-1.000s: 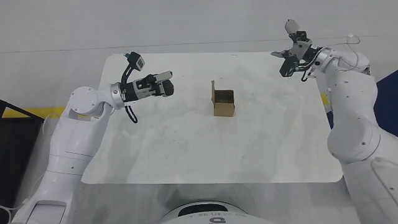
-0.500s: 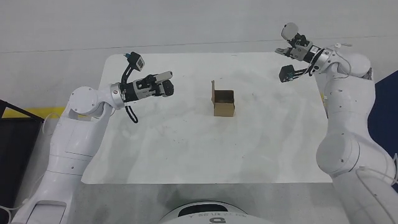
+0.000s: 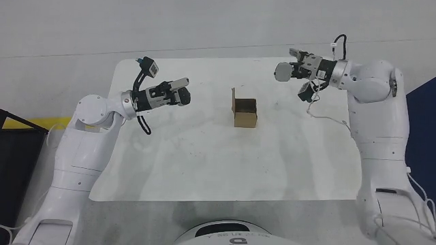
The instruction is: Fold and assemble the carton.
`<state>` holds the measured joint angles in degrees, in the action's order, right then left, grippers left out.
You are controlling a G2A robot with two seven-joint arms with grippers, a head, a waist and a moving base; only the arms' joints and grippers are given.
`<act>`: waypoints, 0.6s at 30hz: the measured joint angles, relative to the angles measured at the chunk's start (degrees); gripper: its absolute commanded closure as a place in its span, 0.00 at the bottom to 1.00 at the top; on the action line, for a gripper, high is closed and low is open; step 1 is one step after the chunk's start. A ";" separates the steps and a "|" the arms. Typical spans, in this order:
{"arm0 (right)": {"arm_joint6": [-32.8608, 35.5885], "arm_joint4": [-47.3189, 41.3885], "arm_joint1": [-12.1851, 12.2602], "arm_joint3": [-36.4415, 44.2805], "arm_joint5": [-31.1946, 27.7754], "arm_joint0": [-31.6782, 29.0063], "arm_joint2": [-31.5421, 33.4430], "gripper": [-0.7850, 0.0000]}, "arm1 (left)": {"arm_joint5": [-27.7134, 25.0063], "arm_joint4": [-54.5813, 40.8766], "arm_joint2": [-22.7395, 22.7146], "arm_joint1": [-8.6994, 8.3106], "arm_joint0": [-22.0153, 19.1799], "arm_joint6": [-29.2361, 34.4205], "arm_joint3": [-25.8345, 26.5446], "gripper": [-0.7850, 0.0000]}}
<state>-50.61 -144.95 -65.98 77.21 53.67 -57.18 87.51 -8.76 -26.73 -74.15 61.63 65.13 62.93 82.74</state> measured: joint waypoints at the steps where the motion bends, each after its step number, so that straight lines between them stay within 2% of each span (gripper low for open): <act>1: 3.34 3.62 1.70 1.22 2.89 -0.89 -1.09 0.00 | 0.00 0.00 0.00 0.00 0.00 0.00 0.00 0.00; 3: 5.71 8.01 4.50 4.99 4.55 -2.25 -3.07 0.00 | 0.00 0.00 0.00 0.00 0.00 0.00 0.00 0.00; 6: 4.32 10.42 8.42 9.97 4.35 -4.14 -5.23 0.00 | 0.00 0.00 0.00 0.00 0.00 0.00 0.00 0.00; 12: 6.50 17.67 15.15 14.36 4.33 -5.35 -7.33 0.00 | 0.00 0.00 0.00 0.00 0.00 0.00 0.00 0.00; 14: 9.13 18.67 16.05 14.11 4.33 -5.40 -7.30 0.00 | 0.00 0.00 0.00 0.00 0.00 0.00 0.00 0.00; 18: 8.33 18.53 15.96 14.05 4.33 -5.38 -7.26 0.00 | 0.00 0.00 0.00 0.00 0.00 0.00 0.00 0.00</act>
<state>-42.27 -126.42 -50.02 91.26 58.00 -62.56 80.25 -8.76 -26.73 -74.15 61.63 65.13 62.93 82.74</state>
